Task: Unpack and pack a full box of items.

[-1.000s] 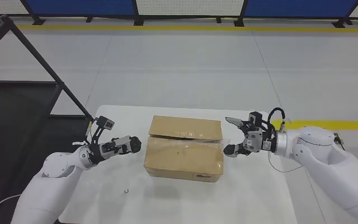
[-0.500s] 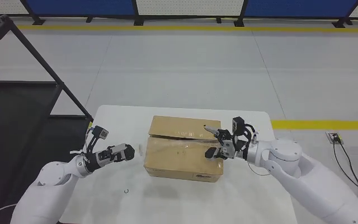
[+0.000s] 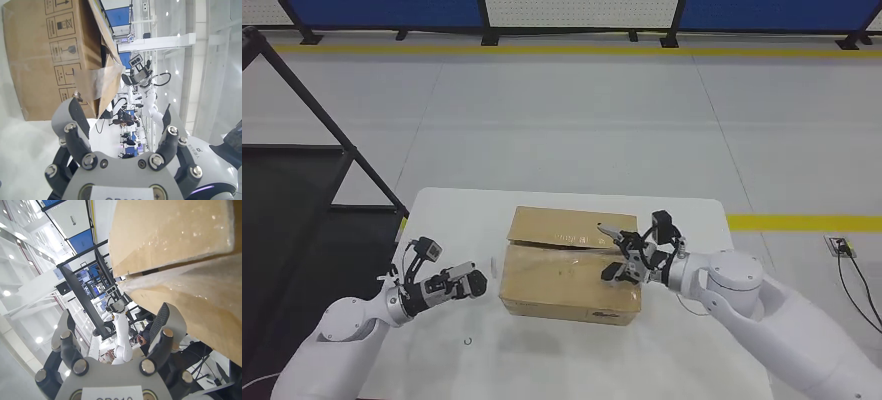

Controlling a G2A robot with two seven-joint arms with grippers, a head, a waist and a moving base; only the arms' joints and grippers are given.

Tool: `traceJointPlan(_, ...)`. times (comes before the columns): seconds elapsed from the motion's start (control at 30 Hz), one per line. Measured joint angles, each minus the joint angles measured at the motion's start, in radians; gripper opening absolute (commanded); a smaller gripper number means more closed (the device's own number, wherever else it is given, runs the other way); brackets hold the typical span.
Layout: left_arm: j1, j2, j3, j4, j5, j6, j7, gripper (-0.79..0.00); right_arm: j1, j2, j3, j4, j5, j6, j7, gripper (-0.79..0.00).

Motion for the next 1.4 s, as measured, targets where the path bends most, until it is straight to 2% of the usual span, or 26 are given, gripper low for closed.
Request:
traceJointPlan(0.3,-0.023,-0.020,0.026,0.026,0.001,-0.002,0.007,0.000,0.048,-0.089,-0.069,0.062,-0.071,-0.046,-0.062,0.000)
traceJointPlan(0.6,-0.041,-0.034,0.021,0.029,-0.038,-0.035,-0.012,0.000,0.062,-0.148,-0.067,0.118,-0.088,-0.093,-0.072,0.000)
traceJointPlan(0.8,-0.048,-0.036,0.001,0.011,-0.052,-0.043,-0.023,0.000,0.048,-0.168,-0.035,0.144,-0.075,-0.125,-0.048,0.000)
traceJointPlan(1.0,-0.059,-0.038,-0.014,-0.007,-0.049,-0.035,-0.027,0.000,0.043,-0.180,0.007,0.178,-0.058,-0.117,0.014,0.000)
traceJointPlan(1.4,-0.095,-0.044,-0.035,-0.019,-0.037,-0.026,-0.032,0.000,0.035,-0.216,0.046,0.245,-0.074,-0.102,0.015,0.000)
